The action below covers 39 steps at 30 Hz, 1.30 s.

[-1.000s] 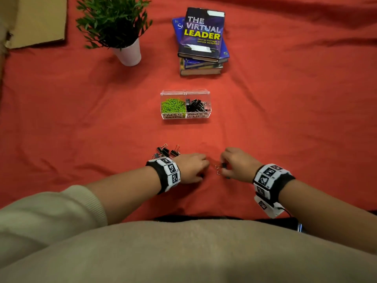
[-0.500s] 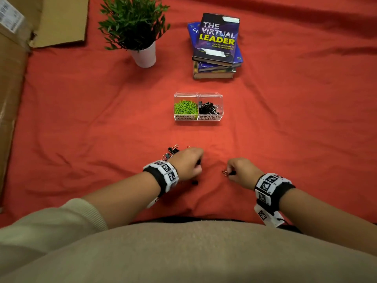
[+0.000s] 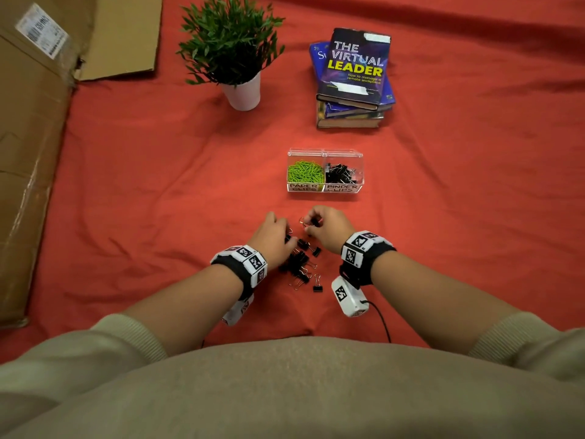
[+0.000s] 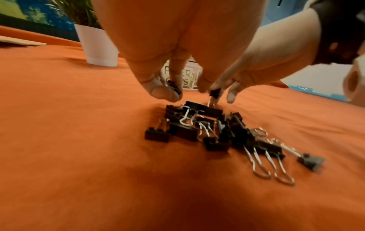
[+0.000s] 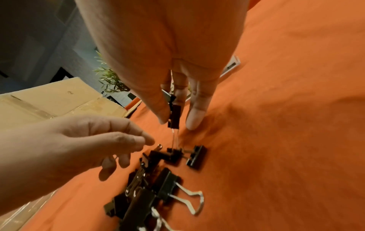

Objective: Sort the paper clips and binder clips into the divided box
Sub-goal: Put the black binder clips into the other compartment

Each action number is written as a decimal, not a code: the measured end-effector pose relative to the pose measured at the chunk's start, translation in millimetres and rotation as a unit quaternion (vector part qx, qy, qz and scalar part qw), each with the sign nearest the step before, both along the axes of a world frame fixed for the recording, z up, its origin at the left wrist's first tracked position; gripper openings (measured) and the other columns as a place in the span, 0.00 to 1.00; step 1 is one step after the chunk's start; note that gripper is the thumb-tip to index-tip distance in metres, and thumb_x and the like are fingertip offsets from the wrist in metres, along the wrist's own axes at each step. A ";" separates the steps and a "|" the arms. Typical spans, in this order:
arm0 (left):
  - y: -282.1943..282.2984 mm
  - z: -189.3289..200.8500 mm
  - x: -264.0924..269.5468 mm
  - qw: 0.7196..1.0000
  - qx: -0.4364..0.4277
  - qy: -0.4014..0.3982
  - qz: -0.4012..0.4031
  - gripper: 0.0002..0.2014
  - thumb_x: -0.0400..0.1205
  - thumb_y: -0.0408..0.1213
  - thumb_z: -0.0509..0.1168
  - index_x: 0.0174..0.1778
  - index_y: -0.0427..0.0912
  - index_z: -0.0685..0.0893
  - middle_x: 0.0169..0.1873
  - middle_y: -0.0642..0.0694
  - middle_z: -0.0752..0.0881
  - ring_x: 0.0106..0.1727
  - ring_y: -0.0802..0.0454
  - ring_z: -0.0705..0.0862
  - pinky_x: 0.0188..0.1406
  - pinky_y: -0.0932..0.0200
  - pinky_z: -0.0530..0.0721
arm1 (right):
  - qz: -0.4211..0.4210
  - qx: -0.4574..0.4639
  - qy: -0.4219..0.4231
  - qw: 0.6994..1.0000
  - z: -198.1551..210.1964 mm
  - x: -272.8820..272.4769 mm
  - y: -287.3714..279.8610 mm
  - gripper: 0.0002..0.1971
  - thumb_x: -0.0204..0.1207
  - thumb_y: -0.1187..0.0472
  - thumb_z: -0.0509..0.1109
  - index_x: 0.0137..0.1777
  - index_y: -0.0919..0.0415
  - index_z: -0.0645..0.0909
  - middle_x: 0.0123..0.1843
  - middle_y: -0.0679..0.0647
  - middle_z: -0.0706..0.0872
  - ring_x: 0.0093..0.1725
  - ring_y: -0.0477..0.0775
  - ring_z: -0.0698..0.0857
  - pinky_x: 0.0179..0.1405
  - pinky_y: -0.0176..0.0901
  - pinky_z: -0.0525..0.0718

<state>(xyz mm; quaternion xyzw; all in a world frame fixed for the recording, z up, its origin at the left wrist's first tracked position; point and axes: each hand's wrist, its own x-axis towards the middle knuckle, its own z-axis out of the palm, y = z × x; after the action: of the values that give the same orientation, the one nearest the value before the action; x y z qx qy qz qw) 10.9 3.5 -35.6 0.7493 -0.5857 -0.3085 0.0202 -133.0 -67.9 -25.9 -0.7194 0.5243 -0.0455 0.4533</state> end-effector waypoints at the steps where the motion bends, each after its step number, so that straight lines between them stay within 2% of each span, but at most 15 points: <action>1: 1.7 -2.3 -1.5 1.000 0.004 0.000 -0.009 0.19 0.79 0.48 0.66 0.57 0.37 0.76 0.55 0.41 0.71 0.50 0.42 0.80 0.55 0.45 0.81 | 0.012 0.003 0.006 1.000 -1.9 2.1 1.7 0.03 0.71 0.66 0.73 0.44 0.59 0.83 0.41 0.50 0.85 0.40 0.49 0.81 0.40 0.40 0.77; 3: 4.9 -6.1 -2.8 1.000 0.006 0.003 -0.028 0.20 0.77 0.46 0.70 0.57 0.37 0.75 0.56 0.40 0.71 0.52 0.40 0.80 0.55 0.46 0.80 | 0.042 0.011 0.020 0.999 -4.0 4.6 5.1 0.05 0.70 0.67 0.73 0.46 0.63 0.84 0.42 0.52 0.85 0.40 0.48 0.80 0.39 0.35 0.72; 6: 5.8 -8.6 -2.2 0.999 -0.010 0.006 -0.033 0.18 0.78 0.42 0.70 0.58 0.37 0.75 0.56 0.40 0.72 0.54 0.39 0.80 0.53 0.48 0.77 | 0.065 0.018 0.030 0.997 -6.6 6.0 9.0 0.08 0.67 0.67 0.75 0.46 0.62 0.84 0.45 0.53 0.86 0.40 0.49 0.80 0.40 0.36 0.73; 11: 1.7 -8.4 0.9 0.997 -0.037 0.000 -0.061 0.11 0.77 0.38 0.69 0.51 0.39 0.77 0.52 0.42 0.76 0.53 0.40 0.80 0.51 0.49 0.77 | 0.038 0.060 0.020 0.997 -9.3 4.9 10.9 0.08 0.67 0.69 0.75 0.40 0.56 0.83 0.31 0.43 0.81 0.29 0.42 0.78 0.30 0.33 0.73; 14: -1.6 -7.5 1.3 0.994 -0.042 -0.023 -0.102 0.10 0.77 0.39 0.66 0.50 0.40 0.76 0.53 0.43 0.77 0.54 0.39 0.80 0.51 0.46 0.78 | 0.006 0.066 0.004 0.998 0.4 -3.1 -2.6 0.08 0.66 0.69 0.77 0.39 0.55 0.84 0.33 0.47 0.84 0.33 0.45 0.81 0.37 0.37 0.77; 16: -2.4 -6.9 0.1 0.990 -0.041 -0.044 -0.125 0.09 0.78 0.39 0.64 0.52 0.42 0.76 0.54 0.44 0.76 0.55 0.39 0.79 0.50 0.43 0.81 | -0.037 0.041 -0.020 0.998 13.4 -11.1 -21.9 0.09 0.66 0.69 0.77 0.38 0.55 0.83 0.39 0.51 0.86 0.40 0.47 0.82 0.45 0.39 0.79; 18: -2.1 -6.3 -2.3 0.988 -0.033 -0.061 -0.137 0.10 0.79 0.39 0.62 0.54 0.42 0.76 0.54 0.43 0.75 0.55 0.39 0.78 0.47 0.42 0.83 | -0.087 -0.003 -0.035 0.996 27.3 -20.1 -47.2 0.09 0.66 0.69 0.77 0.38 0.54 0.83 0.40 0.52 0.86 0.42 0.49 0.82 0.47 0.42 0.80; 20: -2.4 -4.5 -5.8 0.987 -0.027 -0.074 -0.139 0.11 0.80 0.38 0.61 0.56 0.40 0.76 0.55 0.40 0.75 0.55 0.37 0.79 0.44 0.43 0.83 | -0.125 -0.060 -0.024 0.990 38.1 -27.9 -72.5 0.09 0.66 0.69 0.76 0.38 0.53 0.83 0.41 0.54 0.87 0.43 0.50 0.83 0.46 0.42 0.81; 23: -6.0 -1.0 -10.3 0.986 -0.023 -0.088 -0.141 0.11 0.80 0.37 0.61 0.55 0.37 0.76 0.55 0.38 0.74 0.53 0.36 0.80 0.40 0.46 0.78 | -0.134 -0.109 0.020 0.985 44.4 -33.6 -96.6 0.06 0.69 0.68 0.73 0.43 0.57 0.84 0.45 0.56 0.89 0.42 0.49 0.82 0.42 0.36 0.76; 26: -10.4 1.0 -11.9 0.986 -0.016 -0.092 -0.141 0.12 0.79 0.38 0.61 0.55 0.36 0.75 0.54 0.36 0.75 0.51 0.35 0.80 0.37 0.49 0.71 | -0.075 -0.153 0.058 0.984 43.9 -34.0 -100.3 0.10 0.71 0.64 0.74 0.51 0.58 0.84 0.53 0.58 0.86 0.49 0.53 0.80 0.48 0.37 0.75; 28: -12.9 1.2 -9.8 0.989 -0.015 -0.077 -0.127 0.12 0.78 0.38 0.62 0.54 0.35 0.76 0.53 0.36 0.76 0.50 0.34 0.81 0.39 0.47 0.74 | -0.011 -0.207 0.074 0.975 43.0 -31.6 -88.4 0.14 0.71 0.61 0.74 0.56 0.58 0.83 0.58 0.60 0.81 0.60 0.58 0.76 0.61 0.45 0.73; 30: -14.8 0.6 -6.7 0.993 -0.022 -0.048 -0.106 0.12 0.78 0.38 0.62 0.53 0.35 0.77 0.52 0.37 0.78 0.50 0.34 0.82 0.44 0.44 0.79 | 0.072 -0.216 0.071 0.971 36.3 -27.2 -64.6 0.14 0.71 0.62 0.72 0.58 0.58 0.82 0.59 0.59 0.80 0.64 0.60 0.75 0.66 0.49 0.72; 33: -17.4 0.3 -2.2 0.997 -0.030 0.000 -0.068 0.09 0.78 0.38 0.62 0.50 0.36 0.78 0.51 0.38 0.81 0.51 0.37 0.82 0.50 0.47 0.79 | 0.240 -0.114 0.071 0.961 17.4 -22.3 -16.6 0.14 0.70 0.65 0.70 0.57 0.59 0.83 0.54 0.59 0.82 0.57 0.59 0.79 0.62 0.51 0.78; 35: -19.5 2.5 0.3 0.998 -0.040 0.034 -0.032 0.06 0.78 0.37 0.63 0.47 0.38 0.79 0.49 0.41 0.82 0.51 0.41 0.82 0.49 0.51 0.77 | 0.306 -0.063 0.074 0.947 5.3 -24.3 6.2 0.18 0.69 0.67 0.69 0.59 0.60 0.83 0.52 0.61 0.80 0.55 0.60 0.79 0.58 0.52 0.79; 39: -30.0 17.5 -3.5 0.993 -0.066 0.093 0.029 0.04 0.77 0.36 0.65 0.45 0.41 0.81 0.46 0.45 0.84 0.47 0.47 0.82 0.47 0.54 0.79 | 0.309 -0.069 0.088 0.944 -4.8 -32.9 17.3 0.16 0.70 0.70 0.65 0.59 0.66 0.83 0.55 0.64 0.79 0.57 0.63 0.79 0.58 0.50 0.77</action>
<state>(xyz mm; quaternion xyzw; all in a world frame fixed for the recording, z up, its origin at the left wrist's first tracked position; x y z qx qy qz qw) 7.5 -26.4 -18.1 0.7308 -0.5784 -0.3371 0.1330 -165.9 -50.6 -30.7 -0.8768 0.3093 0.1241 0.3466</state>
